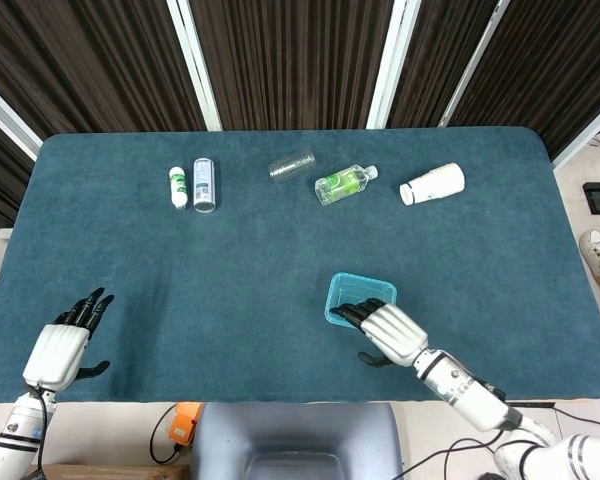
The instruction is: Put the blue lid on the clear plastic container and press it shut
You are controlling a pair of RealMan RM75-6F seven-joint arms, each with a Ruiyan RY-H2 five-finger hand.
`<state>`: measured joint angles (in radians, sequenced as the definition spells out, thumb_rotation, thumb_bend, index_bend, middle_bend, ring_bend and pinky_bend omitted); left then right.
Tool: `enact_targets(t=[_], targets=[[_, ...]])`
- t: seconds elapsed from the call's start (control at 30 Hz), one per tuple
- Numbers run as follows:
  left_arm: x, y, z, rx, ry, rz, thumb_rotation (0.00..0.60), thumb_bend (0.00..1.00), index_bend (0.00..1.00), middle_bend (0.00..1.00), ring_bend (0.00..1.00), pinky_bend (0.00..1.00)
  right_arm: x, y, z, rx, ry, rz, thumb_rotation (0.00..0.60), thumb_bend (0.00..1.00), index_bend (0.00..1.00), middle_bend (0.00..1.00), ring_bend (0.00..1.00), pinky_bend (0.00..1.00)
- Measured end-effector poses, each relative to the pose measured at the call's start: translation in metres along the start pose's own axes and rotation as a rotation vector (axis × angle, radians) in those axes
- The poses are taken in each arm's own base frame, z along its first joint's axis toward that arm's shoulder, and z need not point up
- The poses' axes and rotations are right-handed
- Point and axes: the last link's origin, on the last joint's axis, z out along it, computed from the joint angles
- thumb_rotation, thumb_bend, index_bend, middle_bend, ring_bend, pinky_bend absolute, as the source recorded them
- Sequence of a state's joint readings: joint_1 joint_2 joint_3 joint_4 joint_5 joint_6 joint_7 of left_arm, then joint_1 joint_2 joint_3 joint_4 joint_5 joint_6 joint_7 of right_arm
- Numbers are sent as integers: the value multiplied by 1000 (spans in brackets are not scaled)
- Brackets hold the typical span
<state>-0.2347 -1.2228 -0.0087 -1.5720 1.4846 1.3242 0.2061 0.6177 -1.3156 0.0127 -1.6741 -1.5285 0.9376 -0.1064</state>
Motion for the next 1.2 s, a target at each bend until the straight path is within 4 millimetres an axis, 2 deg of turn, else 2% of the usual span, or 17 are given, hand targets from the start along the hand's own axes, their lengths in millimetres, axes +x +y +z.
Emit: enact_targets(t=[0.43,1.2], targets=[[0,0,-1,-2,1,-1,600,421,91,32,134,341,-10,-4,14,-11,-46,-22,600,451,243,292,304,363],[1,-1,0,-1,2,-5,600,420,91,32,135,342,-24,0,19,-9,-73,-29,600,451,242,292,304,361]])
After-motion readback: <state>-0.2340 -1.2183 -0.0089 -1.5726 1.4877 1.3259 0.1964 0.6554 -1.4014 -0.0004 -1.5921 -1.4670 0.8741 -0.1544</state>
